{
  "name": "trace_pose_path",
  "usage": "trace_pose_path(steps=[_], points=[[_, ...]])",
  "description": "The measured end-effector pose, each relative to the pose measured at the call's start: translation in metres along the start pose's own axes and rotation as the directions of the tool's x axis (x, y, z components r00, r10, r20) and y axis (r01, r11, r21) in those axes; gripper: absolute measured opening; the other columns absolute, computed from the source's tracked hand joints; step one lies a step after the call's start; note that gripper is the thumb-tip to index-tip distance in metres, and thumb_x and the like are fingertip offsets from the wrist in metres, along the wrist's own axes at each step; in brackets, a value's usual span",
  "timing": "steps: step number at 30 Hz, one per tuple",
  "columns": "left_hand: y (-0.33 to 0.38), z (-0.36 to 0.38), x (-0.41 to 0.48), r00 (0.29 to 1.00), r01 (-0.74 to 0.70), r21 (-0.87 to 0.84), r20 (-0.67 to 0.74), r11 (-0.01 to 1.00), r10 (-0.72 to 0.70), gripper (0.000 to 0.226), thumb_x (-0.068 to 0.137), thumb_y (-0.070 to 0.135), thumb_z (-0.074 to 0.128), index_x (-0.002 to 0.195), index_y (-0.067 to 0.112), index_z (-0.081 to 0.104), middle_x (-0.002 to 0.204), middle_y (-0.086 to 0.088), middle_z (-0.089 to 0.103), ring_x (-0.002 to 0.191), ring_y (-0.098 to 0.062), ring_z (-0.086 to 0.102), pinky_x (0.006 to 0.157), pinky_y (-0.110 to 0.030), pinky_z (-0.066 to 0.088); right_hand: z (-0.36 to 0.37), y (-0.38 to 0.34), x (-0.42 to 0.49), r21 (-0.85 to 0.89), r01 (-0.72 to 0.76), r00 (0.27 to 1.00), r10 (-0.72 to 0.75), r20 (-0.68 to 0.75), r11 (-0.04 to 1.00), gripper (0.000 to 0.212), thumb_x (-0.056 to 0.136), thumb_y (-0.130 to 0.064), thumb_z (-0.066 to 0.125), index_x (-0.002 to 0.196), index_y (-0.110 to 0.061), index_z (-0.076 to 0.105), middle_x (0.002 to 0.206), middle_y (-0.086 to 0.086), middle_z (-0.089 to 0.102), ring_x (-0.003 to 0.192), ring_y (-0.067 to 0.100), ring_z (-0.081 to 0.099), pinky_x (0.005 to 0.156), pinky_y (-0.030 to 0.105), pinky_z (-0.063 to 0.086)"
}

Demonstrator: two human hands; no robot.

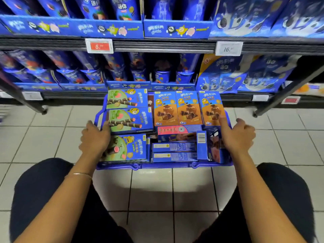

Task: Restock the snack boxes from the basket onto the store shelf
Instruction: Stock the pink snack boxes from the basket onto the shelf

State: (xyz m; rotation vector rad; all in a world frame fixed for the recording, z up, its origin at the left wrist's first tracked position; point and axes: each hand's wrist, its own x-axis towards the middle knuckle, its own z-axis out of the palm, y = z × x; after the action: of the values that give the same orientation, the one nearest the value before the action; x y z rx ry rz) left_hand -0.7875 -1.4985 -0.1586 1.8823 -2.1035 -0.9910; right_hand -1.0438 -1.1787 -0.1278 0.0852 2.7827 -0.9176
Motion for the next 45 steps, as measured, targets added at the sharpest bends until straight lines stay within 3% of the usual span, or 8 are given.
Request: trace_pose_path(steps=[3,8,19,23,27,32,38,45], points=[[0.025,-0.003,-0.031,0.949,-0.26,0.126,-0.15,0.957,0.277,0.083,0.098,0.052,0.06,0.159,0.006,0.03,0.16,-0.03,0.031,0.15,-0.046,0.027,0.121,-0.062,0.023,-0.009,-0.018,-0.04,-0.05,0.283,0.95,-0.287,-0.125,0.958,0.079,0.079,-0.083,0.045,0.125,-0.019,0.056,0.12,0.008,0.057,0.114,0.031,0.05,0.091,0.045,0.042],[0.061,0.019,-0.093,0.699,-0.71,-0.126,-0.015,0.693,0.715,0.072,0.092,0.034,0.074,0.151,0.008,0.043,0.146,-0.013,0.049,0.136,-0.033,0.045,0.111,-0.052,0.042,0.009,-0.019,-0.092,-0.153,0.404,0.909,-0.377,0.176,0.902,0.068,0.076,-0.072,0.068,0.124,-0.031,0.043,0.119,-0.006,0.06,0.11,0.022,0.059,0.075,0.036,0.045],[0.058,0.063,-0.148,0.317,-0.789,-0.406,0.373,0.46,0.872,0.111,0.073,0.063,0.084,0.16,0.043,0.018,0.164,0.027,0.022,0.151,0.0,0.029,0.12,-0.031,0.037,-0.04,-0.058,-0.094,-0.051,0.38,0.91,-0.363,0.198,0.924,0.049,0.07,-0.056,0.068,0.108,-0.037,0.044,0.086,-0.013,0.065,0.076,0.019,0.058,0.061,0.033,0.041],[0.071,0.069,-0.166,0.399,-0.618,-0.622,0.278,0.48,0.874,0.105,0.07,0.055,0.092,0.153,0.049,0.028,0.151,0.026,0.044,0.137,0.001,0.049,0.102,-0.009,0.043,-0.053,-0.089,-0.105,0.108,0.371,0.904,-0.385,0.188,0.922,0.046,0.067,-0.058,0.073,0.092,-0.033,0.043,0.087,-0.009,0.065,0.079,0.014,0.065,0.064,0.037,0.052],[0.085,0.066,-0.167,0.606,-0.508,-0.753,0.031,0.417,0.795,0.047,0.098,0.028,0.072,0.124,0.06,0.05,0.114,0.033,0.066,0.109,0.004,0.067,0.086,-0.009,0.052,-0.045,-0.112,-0.106,0.367,0.304,0.873,-0.411,0.263,0.879,0.051,0.07,-0.063,0.075,0.094,-0.028,0.047,0.082,0.002,0.071,0.073,0.022,0.069,0.061,0.037,0.054],[0.085,0.053,-0.131,0.752,-0.226,-0.861,0.142,0.455,0.643,0.029,0.095,0.034,0.068,0.122,0.04,0.059,0.116,0.017,0.074,0.11,-0.004,0.07,0.083,-0.021,0.057,-0.016,-0.098,-0.078,0.562,0.234,0.857,-0.441,0.266,0.793,0.033,0.086,-0.061,0.061,0.092,-0.029,0.059,0.06,-0.017,0.063,0.052,-0.001,0.057,0.047,0.011,0.041],[0.076,0.037,-0.084,0.823,0.036,-0.889,0.285,0.456,0.49,0.029,0.088,0.03,0.071,0.116,0.023,0.071,0.113,-0.009,0.078,0.1,-0.031,0.075,0.092,-0.054,0.058,0.035,-0.052,-0.041,0.258,0.558,0.752,-0.613,0.245,0.788,0.014,0.098,-0.016,0.064,0.11,-0.019,0.07,0.114,0.0,0.068,0.106,0.016,0.061,0.097,0.037,0.049],[0.067,0.019,-0.056,0.874,0.138,-0.908,0.299,0.396,0.383,0.06,0.088,0.033,0.068,0.142,0.011,0.058,0.132,-0.018,0.07,0.111,-0.036,0.071,0.092,-0.051,0.058,0.048,-0.042,-0.044,-0.11,0.752,0.633,-0.667,0.394,0.649,0.049,0.09,-0.044,0.073,0.135,-0.032,0.06,0.129,-0.003,0.057,0.125,0.022,0.046,0.107,0.046,0.035]])
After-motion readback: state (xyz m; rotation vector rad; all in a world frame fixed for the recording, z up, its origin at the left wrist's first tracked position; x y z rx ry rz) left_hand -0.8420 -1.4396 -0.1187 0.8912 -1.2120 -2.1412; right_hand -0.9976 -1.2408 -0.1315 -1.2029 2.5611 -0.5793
